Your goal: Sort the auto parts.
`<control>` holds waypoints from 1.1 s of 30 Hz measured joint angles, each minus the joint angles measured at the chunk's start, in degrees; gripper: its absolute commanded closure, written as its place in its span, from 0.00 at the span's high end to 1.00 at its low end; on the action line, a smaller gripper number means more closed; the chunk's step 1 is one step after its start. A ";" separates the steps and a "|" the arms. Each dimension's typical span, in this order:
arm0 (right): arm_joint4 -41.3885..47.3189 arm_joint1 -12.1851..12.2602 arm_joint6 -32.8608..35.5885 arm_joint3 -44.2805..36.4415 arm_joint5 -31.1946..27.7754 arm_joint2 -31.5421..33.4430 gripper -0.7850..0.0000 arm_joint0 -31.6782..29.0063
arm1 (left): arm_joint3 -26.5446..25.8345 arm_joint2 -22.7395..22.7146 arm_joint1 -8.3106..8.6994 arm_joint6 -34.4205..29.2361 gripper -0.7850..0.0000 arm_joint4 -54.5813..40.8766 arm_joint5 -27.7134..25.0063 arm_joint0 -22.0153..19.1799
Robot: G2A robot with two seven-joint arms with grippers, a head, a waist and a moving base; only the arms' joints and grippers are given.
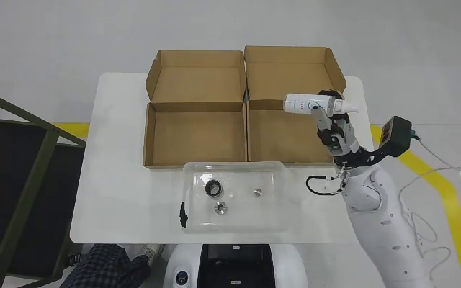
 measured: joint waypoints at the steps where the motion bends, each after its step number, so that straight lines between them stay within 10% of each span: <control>1: -0.15 -0.05 0.11 -0.04 -0.13 -0.12 0.00 0.02 | 0.00 0.00 0.00 0.00 1.00 0.00 0.00 0.00; 33: -16.83 -0.57 11.64 7.46 3.12 -3.82 0.00 3.80 | 0.00 0.00 0.00 0.00 1.00 0.00 0.00 0.00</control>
